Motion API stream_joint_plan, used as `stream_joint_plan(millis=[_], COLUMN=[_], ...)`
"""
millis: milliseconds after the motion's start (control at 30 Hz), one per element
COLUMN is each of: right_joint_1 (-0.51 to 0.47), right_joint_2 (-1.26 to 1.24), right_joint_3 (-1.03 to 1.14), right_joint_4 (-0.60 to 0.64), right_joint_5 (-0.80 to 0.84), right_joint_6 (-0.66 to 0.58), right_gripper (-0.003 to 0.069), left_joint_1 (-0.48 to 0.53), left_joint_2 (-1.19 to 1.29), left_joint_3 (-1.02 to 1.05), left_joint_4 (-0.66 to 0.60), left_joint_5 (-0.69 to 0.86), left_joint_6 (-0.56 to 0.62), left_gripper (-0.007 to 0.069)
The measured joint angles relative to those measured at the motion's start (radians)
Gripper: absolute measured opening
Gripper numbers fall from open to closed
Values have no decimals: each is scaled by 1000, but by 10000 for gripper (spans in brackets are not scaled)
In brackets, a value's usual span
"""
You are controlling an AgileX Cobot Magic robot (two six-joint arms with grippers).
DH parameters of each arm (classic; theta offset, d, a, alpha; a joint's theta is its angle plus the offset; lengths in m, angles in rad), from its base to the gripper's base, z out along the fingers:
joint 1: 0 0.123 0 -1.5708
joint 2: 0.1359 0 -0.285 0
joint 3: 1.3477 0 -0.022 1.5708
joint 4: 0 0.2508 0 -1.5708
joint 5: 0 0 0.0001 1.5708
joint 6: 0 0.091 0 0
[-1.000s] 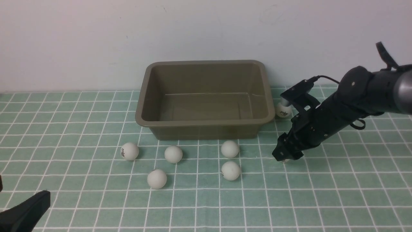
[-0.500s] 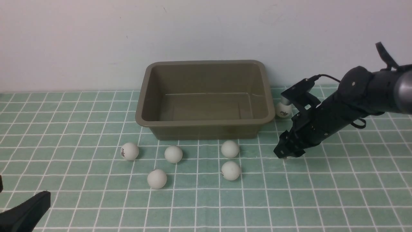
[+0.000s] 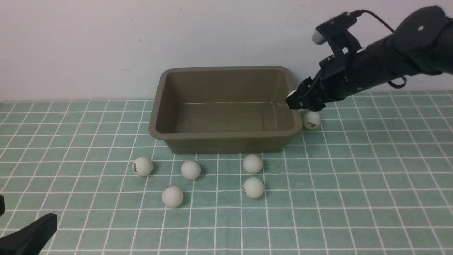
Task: Put the table tennis balls in the box on the green coffee tablecloth.
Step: 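Release the ping pong ball into the bin and lift the gripper away, then reach for and grasp a ping pong ball on the table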
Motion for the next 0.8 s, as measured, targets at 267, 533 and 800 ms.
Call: stream_joint_plan(millis=[267,533,800], right_joint_1=[0,-71,-166], right_joint_2=[45,26,21], right_joint_3=[-46,-47,-47], right_joint_4=[6,-72,-93], right_joint_5=[9,-68,-62], right_joint_6=[-33,-36,-161], right_gripper=[447,533,504], left_joint_1=[0,0,0], left_joint_2=[0,0,0], left_joint_3=[0,0,0], left_joint_4=[0,0,2], left_joint_5=[2,48,72], left_joint_6=[0,0,0], left_gripper=[514,514,514])
